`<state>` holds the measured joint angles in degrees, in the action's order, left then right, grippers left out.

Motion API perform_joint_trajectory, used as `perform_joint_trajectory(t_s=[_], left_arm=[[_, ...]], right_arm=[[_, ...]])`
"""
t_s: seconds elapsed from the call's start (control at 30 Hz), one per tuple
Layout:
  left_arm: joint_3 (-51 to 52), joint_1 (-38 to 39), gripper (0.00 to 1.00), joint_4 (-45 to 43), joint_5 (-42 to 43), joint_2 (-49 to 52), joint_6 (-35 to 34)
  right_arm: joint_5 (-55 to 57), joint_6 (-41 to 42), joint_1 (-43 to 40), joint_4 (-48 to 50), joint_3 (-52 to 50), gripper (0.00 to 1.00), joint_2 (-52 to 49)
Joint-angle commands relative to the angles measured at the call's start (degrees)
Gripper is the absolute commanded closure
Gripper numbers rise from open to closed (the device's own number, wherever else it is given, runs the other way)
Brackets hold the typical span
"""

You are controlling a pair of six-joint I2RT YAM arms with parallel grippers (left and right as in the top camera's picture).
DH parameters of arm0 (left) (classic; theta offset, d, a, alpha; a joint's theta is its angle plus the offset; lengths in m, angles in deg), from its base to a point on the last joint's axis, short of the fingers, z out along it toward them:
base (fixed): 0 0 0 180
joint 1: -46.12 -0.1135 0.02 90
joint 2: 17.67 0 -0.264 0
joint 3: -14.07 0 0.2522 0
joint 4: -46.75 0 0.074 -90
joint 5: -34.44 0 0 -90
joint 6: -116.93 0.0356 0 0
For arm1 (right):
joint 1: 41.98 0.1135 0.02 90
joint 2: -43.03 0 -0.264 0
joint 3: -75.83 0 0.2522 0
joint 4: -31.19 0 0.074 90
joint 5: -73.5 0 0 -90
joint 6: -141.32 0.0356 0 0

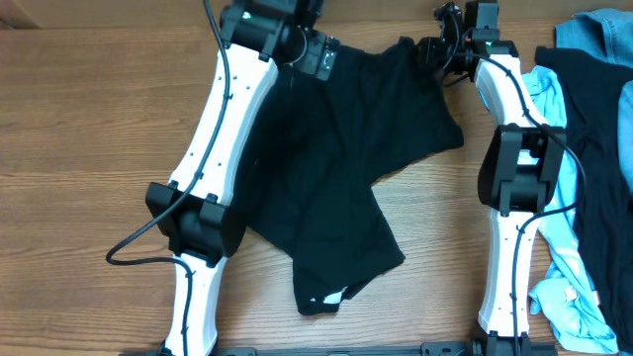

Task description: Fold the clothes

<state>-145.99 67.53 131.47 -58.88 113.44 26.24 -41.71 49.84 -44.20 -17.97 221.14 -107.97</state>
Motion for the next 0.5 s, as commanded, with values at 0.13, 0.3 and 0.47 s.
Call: perform_joint_trajectory(t_s=[0.13, 0.3, 0.47], left_arm=[[-0.2, -0.5, 0.0, -1.2, -3.3, 0.3, 0.5], [-0.2, -0.5, 0.0, -1.6, -6.5, 0.3, 0.5], [-0.2, -0.5, 0.0, -1.8, -10.0, 0.4, 0.5]], right_arm=[[1.8, 8.0, -4.7, 5.8, 1.8, 0.96, -0.9], [17.7, 16.7, -7.2, 5.3, 1.8, 0.41, -0.9], [18.7, 16.8, -7.2, -2.6, 5.4, 0.0, 0.5]])
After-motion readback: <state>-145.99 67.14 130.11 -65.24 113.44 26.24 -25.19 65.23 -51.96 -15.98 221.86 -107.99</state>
